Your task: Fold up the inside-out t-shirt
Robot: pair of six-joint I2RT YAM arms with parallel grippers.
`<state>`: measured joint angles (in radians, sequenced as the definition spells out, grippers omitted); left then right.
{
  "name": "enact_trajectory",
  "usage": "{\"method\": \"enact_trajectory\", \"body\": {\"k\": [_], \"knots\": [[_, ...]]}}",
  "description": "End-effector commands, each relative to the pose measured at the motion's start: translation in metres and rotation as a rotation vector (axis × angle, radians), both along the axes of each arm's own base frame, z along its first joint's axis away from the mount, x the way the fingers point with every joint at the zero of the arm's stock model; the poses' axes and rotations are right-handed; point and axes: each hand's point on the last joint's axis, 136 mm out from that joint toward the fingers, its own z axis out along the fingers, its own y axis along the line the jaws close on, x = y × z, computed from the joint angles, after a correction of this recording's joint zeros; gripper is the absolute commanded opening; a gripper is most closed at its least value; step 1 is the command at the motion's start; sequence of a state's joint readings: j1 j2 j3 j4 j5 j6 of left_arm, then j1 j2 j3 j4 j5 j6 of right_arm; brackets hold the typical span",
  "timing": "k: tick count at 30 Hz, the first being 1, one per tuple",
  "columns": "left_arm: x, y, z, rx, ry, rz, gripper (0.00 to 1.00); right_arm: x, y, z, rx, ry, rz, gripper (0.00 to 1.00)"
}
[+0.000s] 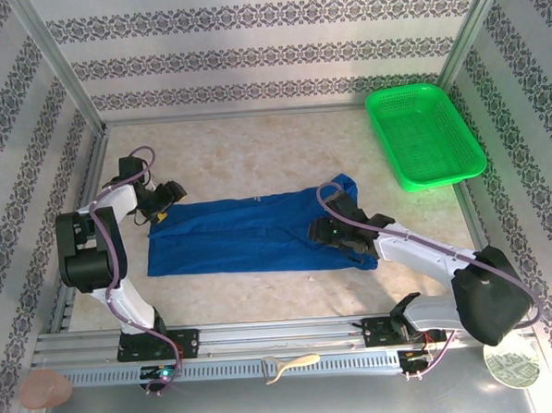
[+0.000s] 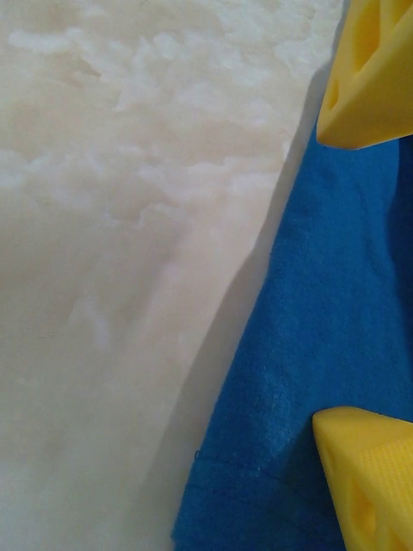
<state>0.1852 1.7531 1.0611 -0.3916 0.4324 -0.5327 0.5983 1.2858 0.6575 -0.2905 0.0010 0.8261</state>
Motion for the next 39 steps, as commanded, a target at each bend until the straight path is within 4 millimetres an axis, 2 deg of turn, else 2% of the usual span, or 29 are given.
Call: {"method": "enact_trajectory", "body": {"k": [1, 4, 6, 8, 10, 11, 20, 23, 27, 28, 29, 30, 31, 33, 36, 39], "knots": [[0.006, 0.004, -0.001, 0.023, -0.015, -0.009, 0.78, 0.011, -0.002, 0.001, -0.017, -0.026, -0.065, 0.52], [0.007, 0.004, -0.006, 0.023, -0.007, -0.010, 0.79, 0.015, 0.000, -0.006, -0.012, -0.031, -0.077, 0.53], [0.005, 0.004, -0.010, 0.024, 0.003, -0.011, 0.78, 0.019, 0.003, -0.009, -0.010, -0.031, -0.067, 0.48], [0.005, 0.005, -0.013, 0.027, 0.007, -0.011, 0.78, 0.022, 0.008, -0.011, -0.003, -0.036, -0.050, 0.33], [0.005, 0.005, -0.015, 0.027, 0.011, -0.010, 0.78, 0.024, 0.014, -0.009, 0.021, -0.044, -0.028, 0.04], [0.004, 0.005, -0.017, 0.028, 0.012, -0.010, 0.79, 0.025, 0.015, -0.006, 0.028, -0.048, -0.020, 0.00], [0.004, 0.005, -0.017, 0.029, 0.012, -0.011, 0.78, 0.001, 0.015, 0.038, 0.166, -0.098, -0.028, 0.00], [0.004, 0.004, -0.017, 0.025, 0.014, -0.011, 0.78, -0.010, 0.014, 0.040, 0.204, -0.089, -0.042, 0.00], [0.007, 0.004, -0.013, 0.023, 0.012, -0.017, 0.78, -0.037, 0.025, 0.024, 0.239, -0.029, -0.027, 0.00], [0.009, 0.005, -0.012, 0.022, 0.009, -0.018, 0.78, -0.046, 0.030, 0.018, 0.240, -0.001, -0.006, 0.08], [0.011, 0.005, -0.009, 0.024, 0.005, -0.022, 0.78, -0.054, 0.033, 0.015, 0.242, 0.021, 0.013, 0.26], [0.014, 0.004, -0.005, 0.023, 0.002, -0.031, 0.78, -0.060, 0.033, 0.014, 0.241, 0.040, 0.025, 0.40], [0.019, 0.004, 0.002, 0.021, -0.010, -0.043, 0.79, -0.063, 0.028, 0.019, 0.234, 0.032, 0.026, 0.44], [0.026, 0.003, 0.017, 0.020, -0.028, -0.064, 0.79, -0.053, 0.006, 0.040, 0.215, -0.049, -0.017, 0.48], [0.035, -0.001, 0.047, 0.004, -0.081, -0.084, 0.79, -0.024, -0.030, 0.072, 0.244, -0.142, -0.122, 0.49], [0.036, -0.012, 0.073, -0.019, -0.124, -0.105, 0.79, 0.008, -0.041, 0.087, 0.276, -0.177, -0.147, 0.49]]}}
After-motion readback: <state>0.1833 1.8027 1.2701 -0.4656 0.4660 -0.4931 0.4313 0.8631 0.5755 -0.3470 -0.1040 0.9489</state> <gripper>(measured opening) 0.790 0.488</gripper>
